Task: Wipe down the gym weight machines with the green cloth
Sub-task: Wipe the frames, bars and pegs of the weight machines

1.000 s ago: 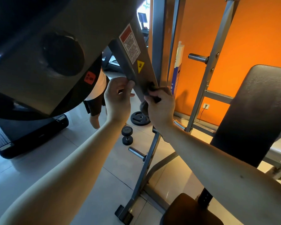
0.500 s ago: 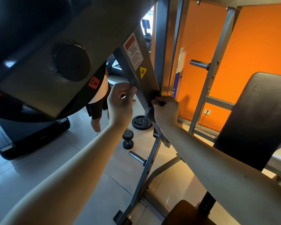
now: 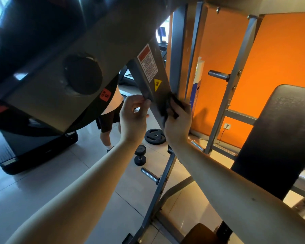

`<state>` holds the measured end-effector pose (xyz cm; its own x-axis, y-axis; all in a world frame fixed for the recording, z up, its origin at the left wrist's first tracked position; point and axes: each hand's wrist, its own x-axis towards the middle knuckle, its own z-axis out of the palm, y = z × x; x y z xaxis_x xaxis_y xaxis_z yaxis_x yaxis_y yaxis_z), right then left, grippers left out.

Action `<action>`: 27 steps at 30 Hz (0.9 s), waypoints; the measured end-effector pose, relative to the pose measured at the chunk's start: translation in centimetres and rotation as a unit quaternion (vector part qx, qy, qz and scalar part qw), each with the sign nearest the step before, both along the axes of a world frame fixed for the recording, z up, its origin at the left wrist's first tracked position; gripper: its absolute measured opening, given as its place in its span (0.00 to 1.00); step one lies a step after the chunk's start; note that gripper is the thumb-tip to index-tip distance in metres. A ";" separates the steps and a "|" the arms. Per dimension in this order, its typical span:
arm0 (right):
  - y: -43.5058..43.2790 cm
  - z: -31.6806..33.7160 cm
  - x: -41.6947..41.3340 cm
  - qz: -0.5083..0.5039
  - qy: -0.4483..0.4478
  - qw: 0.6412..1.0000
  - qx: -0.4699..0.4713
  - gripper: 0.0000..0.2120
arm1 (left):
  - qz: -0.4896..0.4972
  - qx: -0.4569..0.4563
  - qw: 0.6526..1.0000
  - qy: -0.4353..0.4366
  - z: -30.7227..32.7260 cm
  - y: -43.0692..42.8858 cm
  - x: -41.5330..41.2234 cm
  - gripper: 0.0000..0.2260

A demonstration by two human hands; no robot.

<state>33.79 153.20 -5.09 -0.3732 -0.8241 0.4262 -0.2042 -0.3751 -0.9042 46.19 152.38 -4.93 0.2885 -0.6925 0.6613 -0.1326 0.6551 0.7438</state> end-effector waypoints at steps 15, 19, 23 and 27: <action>-0.5 -0.7 -0.1 -0.017 -0.003 0.998 -0.056 0.14 | 0.035 0.045 0.998 -0.011 -2.0 0.2 -1.7 0.13; -1.4 -4.2 -2.2 -0.064 -0.039 0.992 0.104 0.12 | 0.049 0.062 0.996 -0.029 -2.3 0.0 -2.7 0.17; -1.5 -2.7 -2.0 -0.026 -0.046 0.994 0.091 0.11 | 0.066 0.079 0.994 -0.030 -3.0 -0.3 -3.3 0.19; -0.6 -1.7 -0.3 -0.016 0.005 0.999 -0.042 0.14 | 0.076 0.071 0.994 -0.018 -3.4 -0.3 -3.5 0.18</action>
<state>33.45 152.61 -6.76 -0.3940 -0.7730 0.4972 -0.2261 -0.4429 -0.8676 42.65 152.03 -8.30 0.3744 -0.7298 0.5720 -0.2511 0.5140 0.8202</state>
